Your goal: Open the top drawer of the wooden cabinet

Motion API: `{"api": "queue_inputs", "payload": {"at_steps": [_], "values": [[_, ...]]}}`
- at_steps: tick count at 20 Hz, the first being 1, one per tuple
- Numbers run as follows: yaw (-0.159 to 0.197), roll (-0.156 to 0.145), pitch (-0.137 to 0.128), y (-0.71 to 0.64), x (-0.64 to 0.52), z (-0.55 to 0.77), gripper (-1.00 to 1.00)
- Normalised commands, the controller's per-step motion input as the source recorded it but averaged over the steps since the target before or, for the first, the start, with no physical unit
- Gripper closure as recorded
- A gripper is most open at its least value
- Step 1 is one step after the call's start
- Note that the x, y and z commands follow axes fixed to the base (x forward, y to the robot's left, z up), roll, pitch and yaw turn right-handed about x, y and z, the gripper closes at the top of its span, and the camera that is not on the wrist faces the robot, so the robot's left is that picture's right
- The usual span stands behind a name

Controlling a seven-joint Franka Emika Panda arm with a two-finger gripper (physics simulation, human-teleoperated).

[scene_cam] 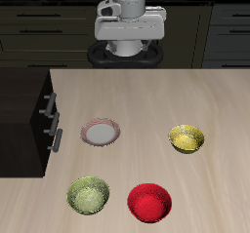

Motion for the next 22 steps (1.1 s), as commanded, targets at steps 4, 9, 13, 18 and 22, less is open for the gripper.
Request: {"api": "queue_inputs", "payload": {"at_steps": [4,9,13,18,22], "values": [[0.017,-0.004,0.003,0.06,0.34,0.0,-1.0],[0.024,0.008,-0.023,0.13,0.39,0.06,-1.0],[0.008,0.01,-0.003,0.09,0.36,-0.02,-1.0],[0.012,0.01,0.0,0.1,0.21,-0.09,-1.0],[0.017,-0.01,0.017,0.01,0.35,-0.1,-1.0]]}}
